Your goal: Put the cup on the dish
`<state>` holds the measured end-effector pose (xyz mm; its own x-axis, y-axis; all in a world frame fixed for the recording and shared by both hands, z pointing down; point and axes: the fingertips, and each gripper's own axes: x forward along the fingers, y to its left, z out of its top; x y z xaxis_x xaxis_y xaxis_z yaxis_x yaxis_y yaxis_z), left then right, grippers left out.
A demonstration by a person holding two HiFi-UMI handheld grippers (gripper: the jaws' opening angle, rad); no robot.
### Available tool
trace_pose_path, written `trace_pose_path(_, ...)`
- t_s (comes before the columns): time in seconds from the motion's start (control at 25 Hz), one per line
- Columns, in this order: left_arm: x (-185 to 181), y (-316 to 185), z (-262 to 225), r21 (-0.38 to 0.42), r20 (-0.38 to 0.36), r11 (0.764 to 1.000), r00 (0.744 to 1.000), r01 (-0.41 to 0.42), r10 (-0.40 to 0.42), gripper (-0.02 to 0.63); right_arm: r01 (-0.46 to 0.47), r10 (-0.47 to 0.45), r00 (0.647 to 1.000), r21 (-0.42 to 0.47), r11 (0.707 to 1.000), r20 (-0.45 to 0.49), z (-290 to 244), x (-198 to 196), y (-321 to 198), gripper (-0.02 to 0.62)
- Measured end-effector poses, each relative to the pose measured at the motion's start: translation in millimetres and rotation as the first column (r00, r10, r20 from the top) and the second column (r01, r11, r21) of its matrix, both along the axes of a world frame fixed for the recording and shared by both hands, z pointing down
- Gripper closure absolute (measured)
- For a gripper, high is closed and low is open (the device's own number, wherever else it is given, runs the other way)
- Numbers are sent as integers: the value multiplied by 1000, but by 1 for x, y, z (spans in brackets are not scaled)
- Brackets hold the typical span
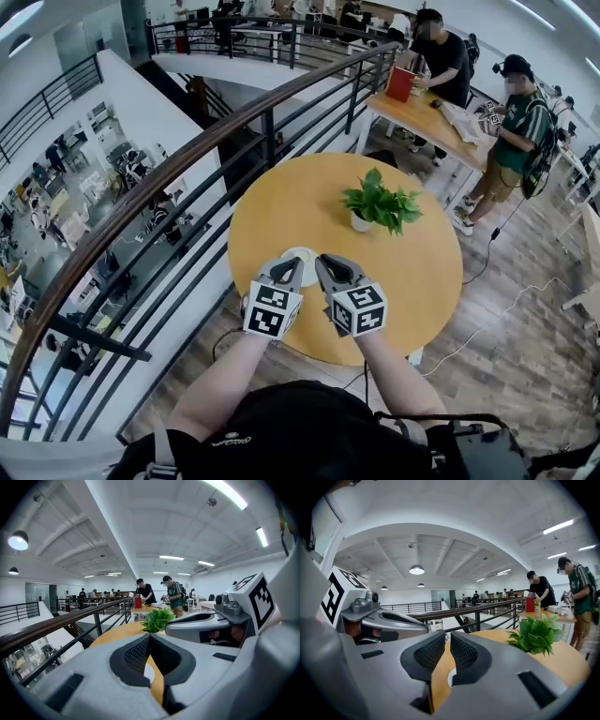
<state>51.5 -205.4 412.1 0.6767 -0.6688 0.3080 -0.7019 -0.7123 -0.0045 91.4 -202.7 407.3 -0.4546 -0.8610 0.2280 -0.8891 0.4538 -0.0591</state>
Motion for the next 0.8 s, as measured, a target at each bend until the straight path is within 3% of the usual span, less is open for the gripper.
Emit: trace_pose_path(0.8, -3, -1, 4, -12, -3, 1000, 1000, 2, -2, 611, 2, -2, 1000, -25, 1000, -3, 11, -2, 0, 561)
